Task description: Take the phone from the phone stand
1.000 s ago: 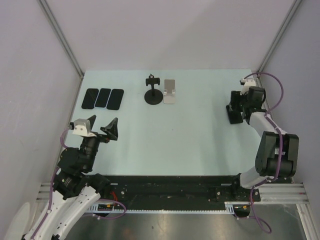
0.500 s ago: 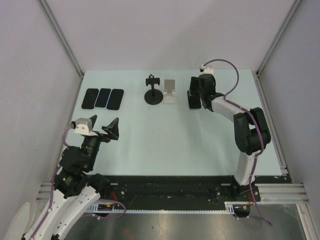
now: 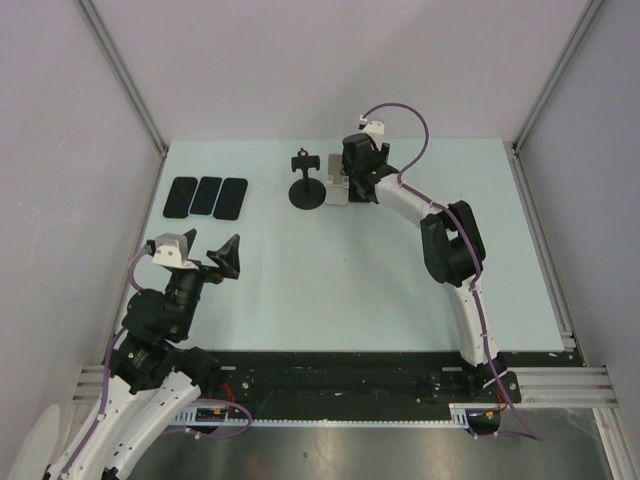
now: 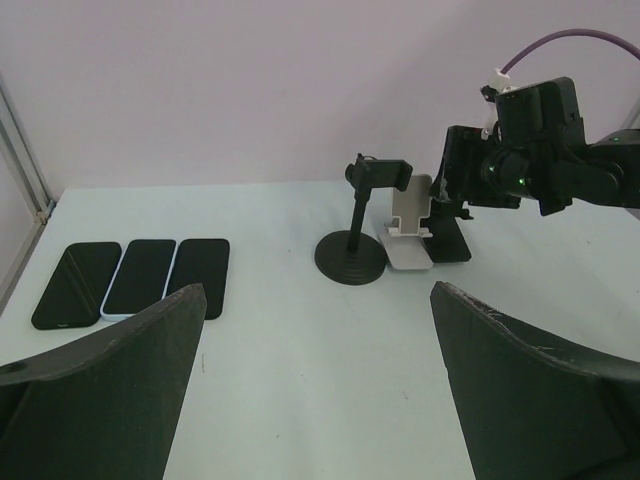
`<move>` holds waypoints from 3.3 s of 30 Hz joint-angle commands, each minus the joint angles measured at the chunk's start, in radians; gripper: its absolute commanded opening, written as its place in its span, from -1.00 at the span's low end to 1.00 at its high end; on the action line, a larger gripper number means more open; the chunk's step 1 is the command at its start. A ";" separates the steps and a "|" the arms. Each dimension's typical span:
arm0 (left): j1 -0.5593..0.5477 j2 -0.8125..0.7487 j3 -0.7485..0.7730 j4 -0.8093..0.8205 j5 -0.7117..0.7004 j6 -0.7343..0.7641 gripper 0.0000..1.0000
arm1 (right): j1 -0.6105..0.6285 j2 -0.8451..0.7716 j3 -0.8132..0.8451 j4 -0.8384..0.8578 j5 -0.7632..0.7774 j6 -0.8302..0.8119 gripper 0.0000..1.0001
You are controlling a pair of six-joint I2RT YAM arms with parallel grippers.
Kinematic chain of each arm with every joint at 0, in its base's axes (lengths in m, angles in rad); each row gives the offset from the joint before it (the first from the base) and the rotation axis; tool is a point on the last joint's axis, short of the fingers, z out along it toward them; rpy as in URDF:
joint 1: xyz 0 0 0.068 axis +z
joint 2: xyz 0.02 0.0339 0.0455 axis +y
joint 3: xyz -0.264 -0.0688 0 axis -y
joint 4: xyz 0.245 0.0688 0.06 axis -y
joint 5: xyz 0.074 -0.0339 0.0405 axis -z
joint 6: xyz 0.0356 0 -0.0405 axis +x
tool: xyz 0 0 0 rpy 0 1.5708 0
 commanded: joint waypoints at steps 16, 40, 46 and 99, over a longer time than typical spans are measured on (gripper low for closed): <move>-0.008 0.013 -0.011 0.032 0.015 0.023 1.00 | -0.032 0.030 0.022 -0.065 -0.030 0.093 -0.70; -0.006 0.031 -0.013 0.032 0.027 0.026 1.00 | -0.033 -0.085 -0.085 0.047 -0.078 -0.021 0.62; -0.006 0.042 -0.013 0.034 0.027 0.028 1.00 | -0.032 -0.117 -0.113 0.054 -0.090 -0.024 0.70; 0.126 -0.168 -0.048 0.055 -0.238 -0.057 1.00 | -0.174 -2.034 -1.213 -0.165 0.117 -0.232 1.00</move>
